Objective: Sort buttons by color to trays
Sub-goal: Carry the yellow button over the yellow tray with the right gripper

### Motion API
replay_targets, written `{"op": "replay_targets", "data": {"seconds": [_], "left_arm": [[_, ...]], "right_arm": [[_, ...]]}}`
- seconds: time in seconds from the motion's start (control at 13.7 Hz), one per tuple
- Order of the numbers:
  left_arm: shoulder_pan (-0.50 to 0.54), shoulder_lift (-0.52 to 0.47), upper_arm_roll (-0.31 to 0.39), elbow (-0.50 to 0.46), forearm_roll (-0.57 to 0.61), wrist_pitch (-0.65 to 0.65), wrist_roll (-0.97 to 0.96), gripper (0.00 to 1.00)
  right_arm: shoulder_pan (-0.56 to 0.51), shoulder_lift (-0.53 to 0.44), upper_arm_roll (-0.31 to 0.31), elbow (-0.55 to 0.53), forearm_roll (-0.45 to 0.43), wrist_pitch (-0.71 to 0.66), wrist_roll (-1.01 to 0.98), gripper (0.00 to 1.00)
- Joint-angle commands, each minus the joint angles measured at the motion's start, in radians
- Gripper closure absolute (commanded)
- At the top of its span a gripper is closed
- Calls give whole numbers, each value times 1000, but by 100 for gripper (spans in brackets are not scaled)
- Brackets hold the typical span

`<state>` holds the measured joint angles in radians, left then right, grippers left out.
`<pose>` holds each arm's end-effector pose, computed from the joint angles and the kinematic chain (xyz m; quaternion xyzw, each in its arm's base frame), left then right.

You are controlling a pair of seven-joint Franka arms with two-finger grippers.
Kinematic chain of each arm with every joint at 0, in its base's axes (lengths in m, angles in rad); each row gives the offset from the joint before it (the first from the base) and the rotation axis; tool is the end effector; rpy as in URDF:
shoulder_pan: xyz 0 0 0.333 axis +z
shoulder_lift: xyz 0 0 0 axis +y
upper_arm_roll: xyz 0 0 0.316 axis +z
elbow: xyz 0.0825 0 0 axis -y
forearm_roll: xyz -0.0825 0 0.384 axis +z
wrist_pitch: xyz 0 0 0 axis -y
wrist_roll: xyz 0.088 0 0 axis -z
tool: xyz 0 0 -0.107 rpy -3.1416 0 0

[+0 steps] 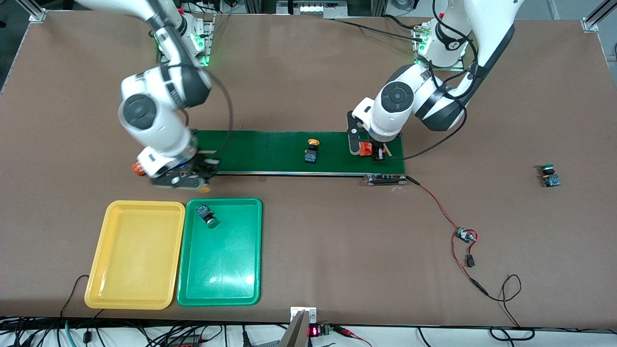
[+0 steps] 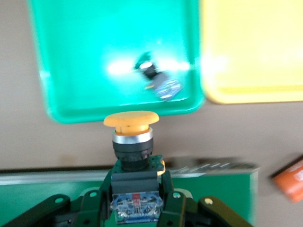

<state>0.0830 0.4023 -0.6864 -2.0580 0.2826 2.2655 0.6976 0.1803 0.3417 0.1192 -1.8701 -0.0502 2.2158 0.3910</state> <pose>0.4855 -0.3159 0.2725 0.7426 -0.6681 -0.0407 0.0242 0.6029 0.1799 0.3343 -0.9994 0.0342 -0.0033 0.0010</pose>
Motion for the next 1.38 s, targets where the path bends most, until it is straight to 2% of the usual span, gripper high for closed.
{"op": "replay_targets", "data": {"seconds": [0.0, 0.22, 0.44, 0.65, 0.8, 0.87, 0.95, 1.02, 1.16, 1.24, 1.31], "left_arm": [[7, -26, -5, -1, 24, 3, 16, 0], [32, -89, -2, 12, 20, -27, 14, 0], [57, -163, 30, 50, 4, -156, 3, 0], [57, -253, 152, 50, -81, -207, -65, 0], [54, -290, 255, 49, -133, -210, -124, 0], [52, -307, 304, 49, -160, -211, -169, 0], [52, -319, 350, 49, -170, -212, -234, 0], [52, -329, 390, 49, -171, -212, -297, 0], [53, -329, 502, 45, -171, -215, -374, 0], [54, -316, 575, 42, -171, -215, -375, 0], [54, -295, 631, 39, -171, -202, -377, 0]], "right_arm": [[-103, 72, 16, 81, -51, -8, -95, 87], [-171, 140, 13, 123, -108, 20, -150, 87], [-222, 223, 13, 173, -199, 113, -185, 86], [-286, 308, 13, 216, -360, 178, -193, 85], [-315, 355, 13, 216, -388, 267, -195, 84], [-315, 356, 13, 215, -387, 271, -193, 82], [-315, 356, 13, 215, -385, 272, -187, 59], [-317, 361, 13, 215, -384, 278, -195, 46], [-318, 353, 8, 210, -378, 285, -195, 35], [-311, 341, 8, 207, -375, 282, -189, 16], [-303, 321, 8, 197, -373, 274, -192, 15]]}}
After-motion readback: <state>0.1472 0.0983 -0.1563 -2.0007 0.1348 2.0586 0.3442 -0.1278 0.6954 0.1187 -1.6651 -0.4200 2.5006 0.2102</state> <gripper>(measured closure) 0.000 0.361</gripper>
